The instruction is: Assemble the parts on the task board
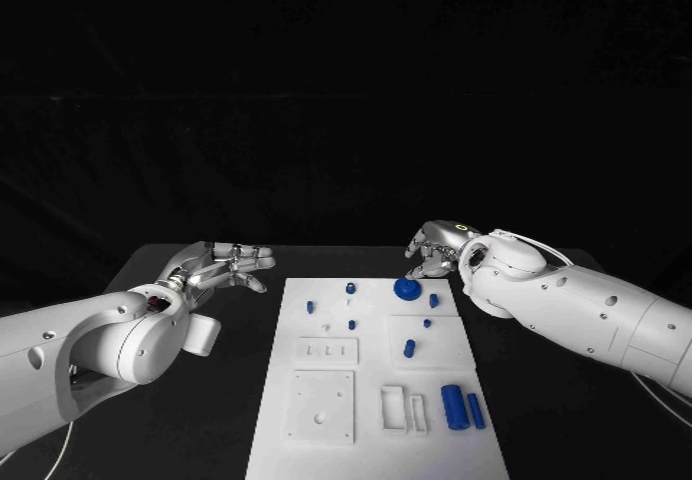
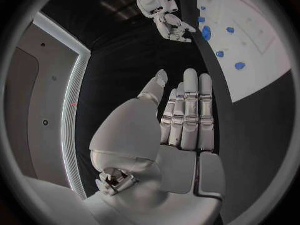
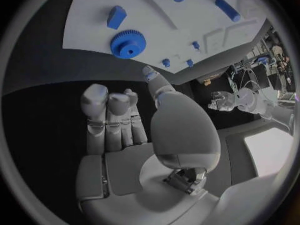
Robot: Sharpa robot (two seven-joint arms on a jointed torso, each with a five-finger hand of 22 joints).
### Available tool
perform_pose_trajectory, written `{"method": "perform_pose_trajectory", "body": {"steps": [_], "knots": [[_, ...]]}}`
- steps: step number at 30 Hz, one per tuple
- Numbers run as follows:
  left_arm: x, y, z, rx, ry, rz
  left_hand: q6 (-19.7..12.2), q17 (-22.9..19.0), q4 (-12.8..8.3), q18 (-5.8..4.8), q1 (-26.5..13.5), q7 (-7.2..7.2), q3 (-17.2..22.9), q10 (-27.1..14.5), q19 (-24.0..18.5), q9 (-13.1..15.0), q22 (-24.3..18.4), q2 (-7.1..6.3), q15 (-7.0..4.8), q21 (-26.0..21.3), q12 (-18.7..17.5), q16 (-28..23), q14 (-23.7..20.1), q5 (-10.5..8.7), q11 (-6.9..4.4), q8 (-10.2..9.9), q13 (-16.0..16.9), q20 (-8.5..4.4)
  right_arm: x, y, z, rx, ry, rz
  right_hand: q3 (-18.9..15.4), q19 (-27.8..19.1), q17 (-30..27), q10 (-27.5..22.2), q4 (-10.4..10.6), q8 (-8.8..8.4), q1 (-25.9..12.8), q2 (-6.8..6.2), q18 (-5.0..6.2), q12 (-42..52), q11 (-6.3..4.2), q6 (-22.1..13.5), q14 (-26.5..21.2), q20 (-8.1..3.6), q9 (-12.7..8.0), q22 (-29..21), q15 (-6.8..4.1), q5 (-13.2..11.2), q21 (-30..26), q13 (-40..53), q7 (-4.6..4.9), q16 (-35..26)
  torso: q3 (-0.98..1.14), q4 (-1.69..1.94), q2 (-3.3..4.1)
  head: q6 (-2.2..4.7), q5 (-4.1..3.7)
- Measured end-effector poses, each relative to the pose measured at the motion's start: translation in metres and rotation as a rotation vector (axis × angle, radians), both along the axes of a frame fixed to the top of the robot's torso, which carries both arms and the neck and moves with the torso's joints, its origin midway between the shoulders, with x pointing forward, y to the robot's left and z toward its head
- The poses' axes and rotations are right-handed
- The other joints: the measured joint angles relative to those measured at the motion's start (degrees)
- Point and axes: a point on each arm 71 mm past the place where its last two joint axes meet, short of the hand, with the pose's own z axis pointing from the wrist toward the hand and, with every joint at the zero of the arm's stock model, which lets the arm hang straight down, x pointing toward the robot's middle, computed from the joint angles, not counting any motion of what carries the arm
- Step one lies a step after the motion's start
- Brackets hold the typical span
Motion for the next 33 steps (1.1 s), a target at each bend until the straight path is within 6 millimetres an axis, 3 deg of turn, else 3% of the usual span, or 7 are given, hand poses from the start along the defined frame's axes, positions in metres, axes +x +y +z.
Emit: {"method": "perform_pose_trajectory", "body": {"steps": [8, 33], "knots": [[0.001, 0.0, 0.0, 0.001, -0.001, 0.002, 0.0, 0.0, 0.0, 0.0, 0.0, 0.0, 0.0, 0.0, -0.3, 0.0, -0.1, 0.0, 0.0, 0.0, 0.0, 0.0, 0.0, 0.0, 0.0, 0.0, 0.0, -0.01, 0.005, 0.001, -0.008, -0.002, 0.06, -0.005, -1.0, -0.2, 7.2, 0.9, 1.0, 0.0, 0.0, 0.0, -0.03, 3.1, 0.3, -0.5, 0.6, 0.2, 0.0, 0.1, 0.62, 0.1, 1.8, 3.7, 0.08, 0.1, -0.07, 0.05, 0.0, -0.15, -0.17], [0.002, 0.0, 0.0, 0.004, -0.003, 0.001, 0.0, 0.0, 0.0, 0.0, 0.0, 0.0, 0.0, 0.0, -0.4, 0.0, -0.1, 0.0, 0.2, 0.2, 0.0, 0.0, -0.2, 0.0, 0.0, 0.0, 0.0, -0.01, 0.008, -0.002, -0.035, -0.017, 0.146, -0.018, -0.9, 0.0, 8.5, 1.0, 0.9, -0.01, 0.2, 0.23, -0.05, 3.3, 0.37, -0.7, 0.8, 0.4, 0.0, 0.0, 0.41, 0.6, 2.5, 4.3, 0.3, 0.1, -0.1, 0.09, -0.04, -0.69, -0.16]]}}
